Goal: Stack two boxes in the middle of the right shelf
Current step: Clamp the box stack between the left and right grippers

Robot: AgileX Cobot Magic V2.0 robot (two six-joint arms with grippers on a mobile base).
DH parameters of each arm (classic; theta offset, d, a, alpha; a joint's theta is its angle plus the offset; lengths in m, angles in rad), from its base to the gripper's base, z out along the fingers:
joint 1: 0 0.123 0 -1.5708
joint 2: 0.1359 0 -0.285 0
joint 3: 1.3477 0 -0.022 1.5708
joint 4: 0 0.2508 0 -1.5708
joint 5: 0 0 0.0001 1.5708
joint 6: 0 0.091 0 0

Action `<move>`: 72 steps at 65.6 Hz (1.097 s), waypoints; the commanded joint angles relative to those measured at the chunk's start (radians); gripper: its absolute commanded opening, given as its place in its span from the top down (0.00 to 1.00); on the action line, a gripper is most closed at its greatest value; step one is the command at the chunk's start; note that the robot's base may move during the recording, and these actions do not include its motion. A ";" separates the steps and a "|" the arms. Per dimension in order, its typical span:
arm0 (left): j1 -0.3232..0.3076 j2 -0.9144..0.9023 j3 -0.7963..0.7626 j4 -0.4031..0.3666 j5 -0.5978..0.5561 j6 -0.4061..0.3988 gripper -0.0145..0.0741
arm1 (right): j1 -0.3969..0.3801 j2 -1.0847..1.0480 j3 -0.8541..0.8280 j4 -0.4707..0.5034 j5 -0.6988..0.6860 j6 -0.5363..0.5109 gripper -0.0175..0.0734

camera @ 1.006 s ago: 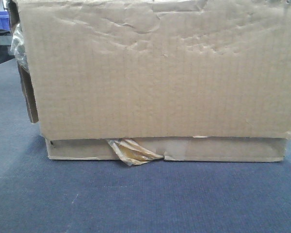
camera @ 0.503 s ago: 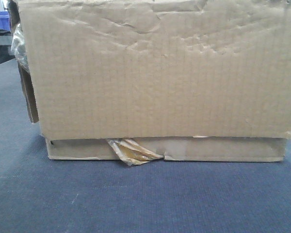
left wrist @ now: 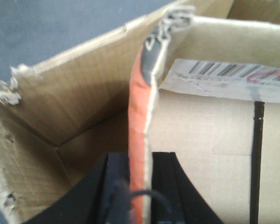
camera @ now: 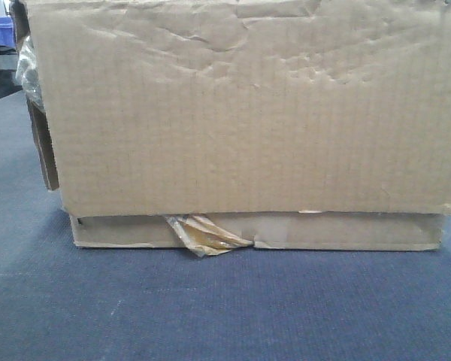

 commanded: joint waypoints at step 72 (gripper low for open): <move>0.060 -0.201 -0.008 0.007 0.134 -0.014 0.29 | 0.010 0.004 -0.025 0.019 0.040 0.000 0.19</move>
